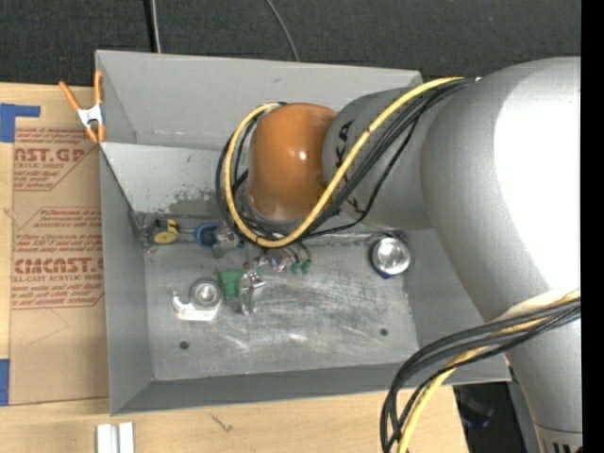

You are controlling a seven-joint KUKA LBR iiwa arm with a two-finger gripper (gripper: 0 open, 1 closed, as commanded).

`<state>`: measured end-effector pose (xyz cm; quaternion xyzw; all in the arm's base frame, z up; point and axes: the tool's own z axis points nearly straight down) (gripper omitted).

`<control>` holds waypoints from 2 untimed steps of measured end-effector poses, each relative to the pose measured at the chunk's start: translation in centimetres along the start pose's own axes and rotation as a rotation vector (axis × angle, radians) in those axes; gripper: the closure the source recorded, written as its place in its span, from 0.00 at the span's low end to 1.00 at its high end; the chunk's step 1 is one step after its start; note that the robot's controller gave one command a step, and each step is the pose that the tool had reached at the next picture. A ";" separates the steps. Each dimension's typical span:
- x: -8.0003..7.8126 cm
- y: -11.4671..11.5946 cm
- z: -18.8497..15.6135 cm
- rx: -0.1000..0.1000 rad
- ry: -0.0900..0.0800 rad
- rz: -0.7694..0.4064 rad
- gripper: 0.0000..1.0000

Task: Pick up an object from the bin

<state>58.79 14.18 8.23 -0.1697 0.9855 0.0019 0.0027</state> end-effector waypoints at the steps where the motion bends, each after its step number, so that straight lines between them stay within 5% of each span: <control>1: 0.1 -0.3 0.0 0.002 0.004 0.003 1.00; 2: 3.9 -1.1 -12.4 0.004 -0.003 -0.008 1.00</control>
Offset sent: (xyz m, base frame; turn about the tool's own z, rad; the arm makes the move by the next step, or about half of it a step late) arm 0.0000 0.0000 0.0000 0.0000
